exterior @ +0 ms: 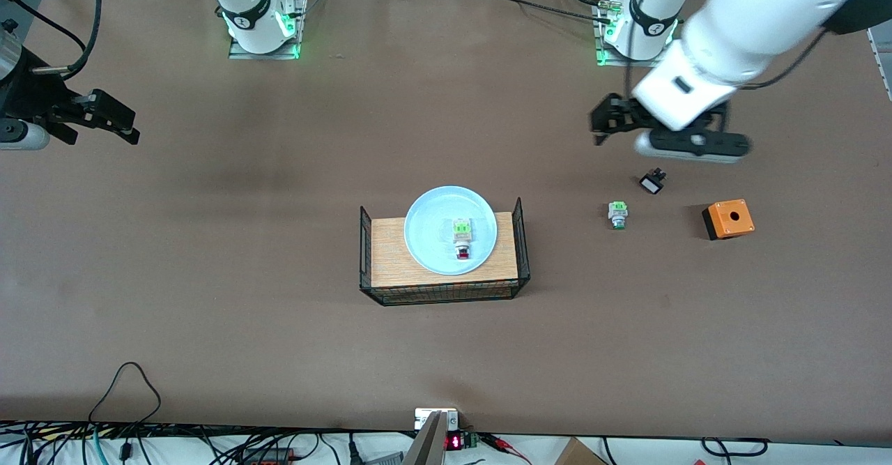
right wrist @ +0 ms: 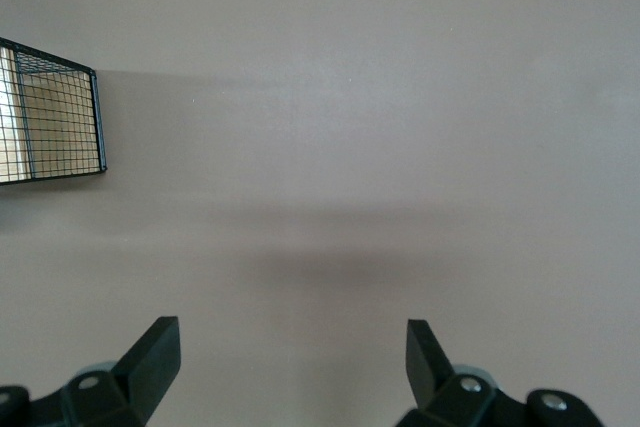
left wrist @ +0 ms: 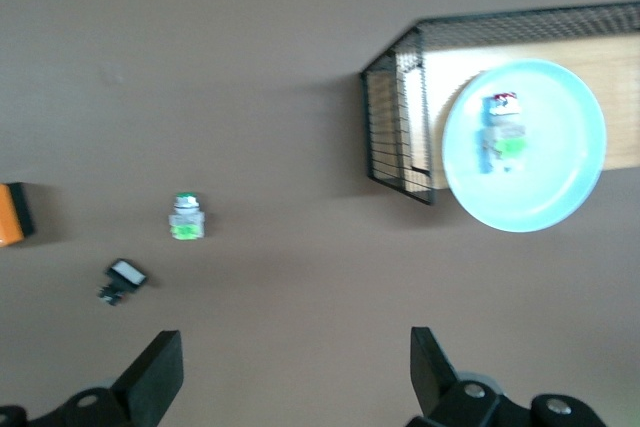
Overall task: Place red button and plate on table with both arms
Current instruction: 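Lower the left gripper over the red button on the plate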
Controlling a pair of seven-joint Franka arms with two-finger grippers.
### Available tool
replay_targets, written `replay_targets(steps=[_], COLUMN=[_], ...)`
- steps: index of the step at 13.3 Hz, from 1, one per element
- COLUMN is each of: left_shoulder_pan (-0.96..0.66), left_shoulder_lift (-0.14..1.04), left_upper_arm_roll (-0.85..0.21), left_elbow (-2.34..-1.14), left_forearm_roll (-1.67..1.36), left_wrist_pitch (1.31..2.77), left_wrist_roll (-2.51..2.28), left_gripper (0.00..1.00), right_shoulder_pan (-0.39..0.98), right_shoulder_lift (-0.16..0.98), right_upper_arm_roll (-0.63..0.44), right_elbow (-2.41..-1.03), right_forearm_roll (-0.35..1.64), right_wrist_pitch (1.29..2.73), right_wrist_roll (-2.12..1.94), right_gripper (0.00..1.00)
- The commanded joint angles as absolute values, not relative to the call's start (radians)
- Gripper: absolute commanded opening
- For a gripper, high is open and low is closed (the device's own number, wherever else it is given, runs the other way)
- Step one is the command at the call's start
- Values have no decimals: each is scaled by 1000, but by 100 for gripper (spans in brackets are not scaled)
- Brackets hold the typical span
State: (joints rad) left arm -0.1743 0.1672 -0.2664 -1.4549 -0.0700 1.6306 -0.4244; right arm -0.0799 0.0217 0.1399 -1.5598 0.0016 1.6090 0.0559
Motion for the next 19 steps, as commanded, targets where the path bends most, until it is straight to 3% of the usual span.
replay_targets(steps=[1, 7, 11, 15, 19], left_shoulder_pan=[-267, -337, -492, -509, -509], left_shoulder_lift=[257, 373, 465, 564, 606], left_upper_arm_roll=[-261, -259, -256, -253, -245], left_elbow=[-1355, -1336, -1330, -1325, -1336], left_forearm_roll=[-74, -14, 230, 259, 261], left_wrist_pitch=[1627, 1905, 1946, 2129, 2214], left_wrist_roll=[-509, -581, -897, -907, -913], left_gripper=[100, 100, 100, 100, 100], right_shoulder_pan=[-89, -92, -92, -94, -94], right_shoulder_lift=[25, 25, 23, 25, 25], right_upper_arm_roll=[144, 144, 144, 143, 143], right_elbow=[-1549, -1549, -1549, -1549, -1552], right_forearm_roll=[5, 5, 5, 5, 3], right_wrist_pitch=[1601, 1600, 1600, 1600, 1601], right_wrist_roll=[43, 38, 35, 35, 35], right_gripper=[100, 100, 100, 100, 100])
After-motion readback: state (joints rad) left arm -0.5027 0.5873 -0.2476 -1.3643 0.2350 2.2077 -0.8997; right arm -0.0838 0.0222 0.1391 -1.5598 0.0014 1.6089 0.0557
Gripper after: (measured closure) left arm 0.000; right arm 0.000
